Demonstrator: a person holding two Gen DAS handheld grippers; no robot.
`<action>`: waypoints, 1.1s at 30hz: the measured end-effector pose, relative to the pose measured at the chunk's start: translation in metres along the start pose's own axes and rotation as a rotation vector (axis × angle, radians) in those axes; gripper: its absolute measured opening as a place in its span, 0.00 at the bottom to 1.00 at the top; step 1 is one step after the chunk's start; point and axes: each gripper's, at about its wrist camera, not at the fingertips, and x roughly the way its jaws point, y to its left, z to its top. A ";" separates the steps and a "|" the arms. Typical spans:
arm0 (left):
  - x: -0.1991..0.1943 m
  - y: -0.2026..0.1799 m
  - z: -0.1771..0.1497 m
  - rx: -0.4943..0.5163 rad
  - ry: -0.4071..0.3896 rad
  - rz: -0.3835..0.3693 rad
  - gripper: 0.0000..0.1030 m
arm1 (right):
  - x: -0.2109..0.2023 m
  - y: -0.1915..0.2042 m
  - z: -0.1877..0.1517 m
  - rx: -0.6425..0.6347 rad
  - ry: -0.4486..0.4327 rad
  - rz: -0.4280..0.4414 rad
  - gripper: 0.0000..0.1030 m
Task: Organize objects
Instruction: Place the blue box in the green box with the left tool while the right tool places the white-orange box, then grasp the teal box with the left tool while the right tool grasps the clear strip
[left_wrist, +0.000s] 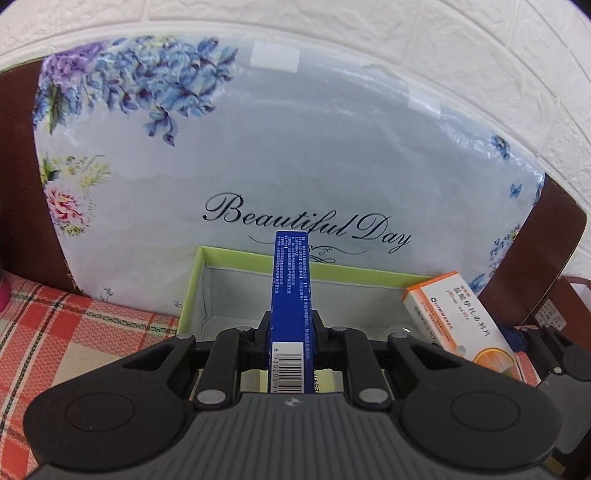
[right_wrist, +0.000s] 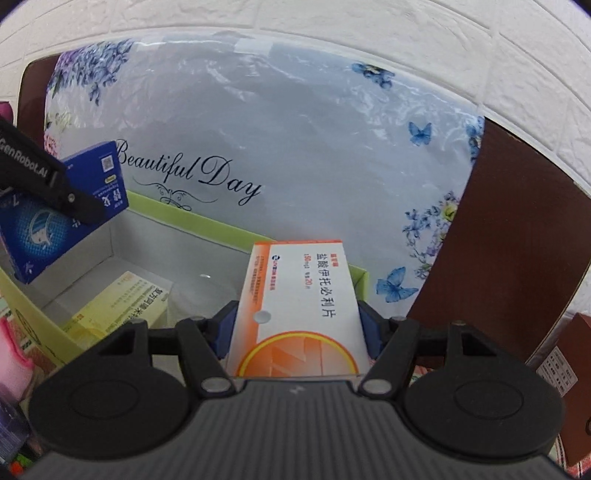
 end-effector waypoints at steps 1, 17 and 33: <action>0.003 0.000 -0.001 -0.001 0.004 -0.001 0.17 | 0.003 0.002 0.001 0.002 0.010 0.010 0.63; -0.098 -0.028 -0.048 -0.008 -0.140 0.046 0.85 | -0.142 -0.047 -0.007 0.193 -0.321 0.009 1.00; -0.164 -0.030 -0.176 -0.068 -0.053 0.088 0.85 | -0.219 0.004 -0.115 0.233 -0.058 0.085 1.00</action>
